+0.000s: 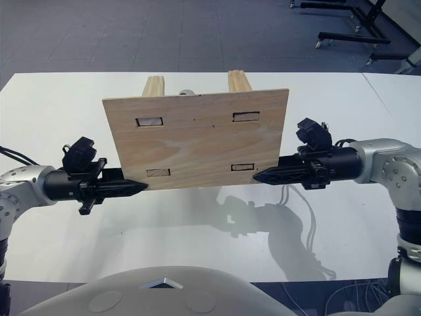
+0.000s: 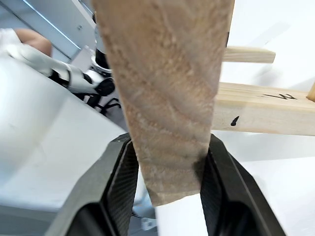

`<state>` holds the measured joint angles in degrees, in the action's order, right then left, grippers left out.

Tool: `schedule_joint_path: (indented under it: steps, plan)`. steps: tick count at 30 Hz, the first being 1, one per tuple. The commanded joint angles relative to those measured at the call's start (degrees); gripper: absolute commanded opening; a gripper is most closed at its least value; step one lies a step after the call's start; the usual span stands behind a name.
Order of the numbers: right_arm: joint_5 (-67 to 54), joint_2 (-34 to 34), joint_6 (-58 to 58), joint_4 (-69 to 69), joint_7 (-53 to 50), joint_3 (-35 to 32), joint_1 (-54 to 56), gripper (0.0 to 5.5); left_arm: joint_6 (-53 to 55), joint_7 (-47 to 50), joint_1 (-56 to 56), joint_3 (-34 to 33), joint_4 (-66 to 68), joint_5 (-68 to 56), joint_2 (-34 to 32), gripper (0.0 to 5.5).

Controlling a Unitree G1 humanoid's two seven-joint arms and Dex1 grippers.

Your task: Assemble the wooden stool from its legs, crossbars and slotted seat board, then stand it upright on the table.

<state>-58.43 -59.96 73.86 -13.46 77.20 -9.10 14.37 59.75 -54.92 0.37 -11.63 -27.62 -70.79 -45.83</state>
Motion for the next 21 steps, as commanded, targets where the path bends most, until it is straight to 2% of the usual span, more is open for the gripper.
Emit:
schedule_joint_path:
  steps: [1,2,6,12,15,17,18,19,21]
  plan:
    - [-6.44,-0.54,12.26,-2.24,-7.51,-1.18,8.66,1.6,1.46,13.56,-0.59,-4.07,-3.99,-20.98,-3.18,1.43]
    - [-8.17,-0.96,15.38,-1.07,-7.98,-1.42,10.27,1.6,1.21,16.21,-0.16,-4.21,-3.57,-24.89,-4.34,1.43]
    - [-20.5,-9.3,18.64,6.08,-7.91,5.32,14.29,1.6,-2.34,25.83,4.83,-4.12,-3.34,-40.22,-8.09,1.43]
    - [-29.86,-18.94,18.64,9.86,-9.76,21.25,21.02,1.6,-7.11,25.97,17.04,-3.58,-7.37,-42.21,-7.07,1.43]
    - [-32.27,-16.89,18.63,12.93,-12.84,27.14,24.07,1.6,-9.52,26.26,20.86,-2.87,-8.23,-42.21,-6.87,1.43]
    - [-34.52,-15.58,18.63,14.64,-15.74,28.39,24.03,1.6,-9.52,26.61,20.64,-2.4,-6.6,-42.21,-7.61,1.43]
    - [-35.17,-14.84,18.62,15.56,-17.18,28.42,23.88,1.6,-9.76,27.81,20.25,-2.58,-5.55,-42.21,-7.63,1.67]
    - [-35.72,-14.07,18.61,16.36,-19.11,27.83,23.47,1.92,-9.76,28.94,19.62,-2.76,-4.31,-42.21,-7.63,1.83]
    - [-36.47,-12.53,18.47,17.76,-22.71,26.07,22.58,2.23,-9.47,30.28,18.59,-3.23,-2.35,-42.21,-7.33,2.09]
